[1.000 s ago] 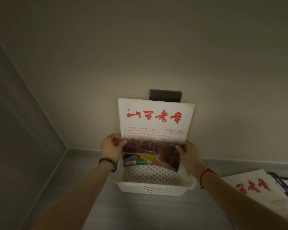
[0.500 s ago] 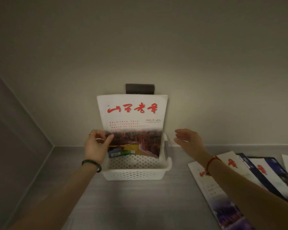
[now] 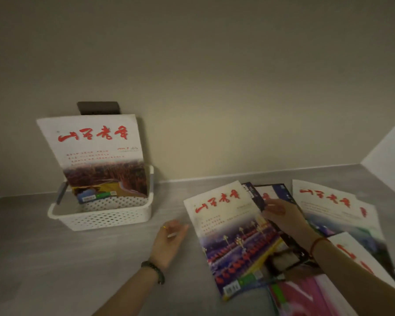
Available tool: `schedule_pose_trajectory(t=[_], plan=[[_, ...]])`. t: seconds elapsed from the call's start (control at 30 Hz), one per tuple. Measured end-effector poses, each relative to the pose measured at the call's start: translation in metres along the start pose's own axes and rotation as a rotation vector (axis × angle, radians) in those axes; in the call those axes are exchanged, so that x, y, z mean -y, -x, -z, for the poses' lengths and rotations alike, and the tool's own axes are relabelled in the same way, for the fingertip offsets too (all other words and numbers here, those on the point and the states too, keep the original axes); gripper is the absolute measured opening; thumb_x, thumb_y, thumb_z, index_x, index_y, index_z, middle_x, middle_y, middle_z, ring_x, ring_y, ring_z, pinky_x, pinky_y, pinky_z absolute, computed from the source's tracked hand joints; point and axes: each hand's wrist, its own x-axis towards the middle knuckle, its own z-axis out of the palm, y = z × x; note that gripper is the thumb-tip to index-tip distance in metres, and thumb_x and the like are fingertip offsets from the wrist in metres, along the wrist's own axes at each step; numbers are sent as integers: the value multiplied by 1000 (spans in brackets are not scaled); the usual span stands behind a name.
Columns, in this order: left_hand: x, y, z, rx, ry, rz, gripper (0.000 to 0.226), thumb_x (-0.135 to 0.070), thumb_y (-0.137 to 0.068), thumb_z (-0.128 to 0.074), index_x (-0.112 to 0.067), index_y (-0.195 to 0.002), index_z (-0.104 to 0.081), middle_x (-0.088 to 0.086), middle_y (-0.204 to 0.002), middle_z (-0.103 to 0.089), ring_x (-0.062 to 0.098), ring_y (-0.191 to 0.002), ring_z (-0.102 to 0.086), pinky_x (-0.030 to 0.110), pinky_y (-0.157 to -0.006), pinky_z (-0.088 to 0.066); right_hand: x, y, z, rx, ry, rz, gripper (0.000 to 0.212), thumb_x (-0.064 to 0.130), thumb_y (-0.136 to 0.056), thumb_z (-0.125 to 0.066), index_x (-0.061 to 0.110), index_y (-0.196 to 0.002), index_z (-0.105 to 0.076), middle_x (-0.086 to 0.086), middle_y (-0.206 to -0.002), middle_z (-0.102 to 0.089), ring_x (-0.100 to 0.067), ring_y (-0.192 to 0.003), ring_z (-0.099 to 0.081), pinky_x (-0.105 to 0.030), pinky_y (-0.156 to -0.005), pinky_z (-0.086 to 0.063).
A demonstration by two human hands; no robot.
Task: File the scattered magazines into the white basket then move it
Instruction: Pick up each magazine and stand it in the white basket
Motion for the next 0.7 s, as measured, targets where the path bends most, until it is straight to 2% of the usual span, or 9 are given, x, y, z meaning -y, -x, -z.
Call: schedule_pose_trajectory(t=[0.07, 0.17, 0.23, 0.3, 0.33, 0.43, 0.47, 0.57, 0.7], plan=[[8, 10, -34, -7, 51, 33, 11, -15, -84, -61, -19, -89, -52, -5, -90, -55, 16, -87, -55, 27, -80, -50, -23, 6, 14, 60, -50, -58, 42, 5, -81, -64, 3, -121, -51, -18, -118, -60, -30, -101, -61, -31, -80, -53], [14, 15, -73, -81, 153, 34, 17, -6, -82, -60, -21, -76, -56, -7, -80, -61, 9, -72, -57, 8, -50, -48, -53, 13, 19, 119, -106, -84, 50, 3, -81, -63, 0, -127, -45, -20, -130, -51, -32, -118, -51, -40, -99, -46], [20, 18, -90, -60, 183, 65, 13, -13, -84, -60, -10, -96, -58, 8, -98, -65, 16, -81, -63, 16, -61, -54, -67, 15, 15, 146, -129, -80, 50, 3, -80, -63, 4, -126, -45, -15, -130, -50, -29, -125, -46, -38, -103, -42], [27, 20, -100, -67, 165, 98, 38, -20, -84, -60, -2, -116, -50, 16, -116, -59, 27, -96, -62, 36, -79, -54, -75, 17, 10, 180, -162, -80, 42, 2, -80, -63, 8, -120, -51, -10, -123, -56, -28, -123, -49, -33, -95, -48], [28, 21, -102, -108, 192, 110, 37, -19, -84, -61, -2, -115, -51, 17, -115, -60, 26, -94, -63, 38, -77, -53, -77, 17, 7, 186, -182, -85, 42, 1, -80, -63, 7, -120, -51, -11, -122, -57, -28, -121, -50, -33, -93, -50], [26, 22, -97, -186, 340, 139, 4, -12, -85, -57, -9, -85, -60, 12, -87, -66, 15, -65, -67, 24, -50, -53, -79, 14, 3, 134, -227, -133, 54, 1, -79, -63, 6, -129, -43, -9, -124, -54, -26, -120, -50, -26, -86, -45], [25, 21, -93, -154, 383, 189, 8, -14, -87, -55, -10, -82, -60, 13, -84, -66, 19, -66, -67, 25, -49, -54, -79, 13, 3, 120, -246, -171, 58, 1, -79, -63, 6, -132, -39, -10, -125, -53, -26, -119, -50, -28, -87, -44], [24, 20, -83, -4, 326, 310, 20, -18, -89, -53, -3, -98, -61, 17, -87, -68, 34, -79, -65, 40, -64, -57, -81, 11, 3, 172, -254, -255, 54, 6, -81, -64, 3, -130, -41, -15, -117, -58, -27, -106, -56, -34, -92, -45], [23, 22, -84, 51, 175, 198, 17, -2, -91, -44, -9, -99, -58, 7, -77, -67, 17, -63, -64, 26, -46, -52, -74, 18, -1, 321, -77, -227, 31, 25, -89, -54, 4, -109, -60, -4, -89, -63, -19, -86, -61, -31, -77, -48]])
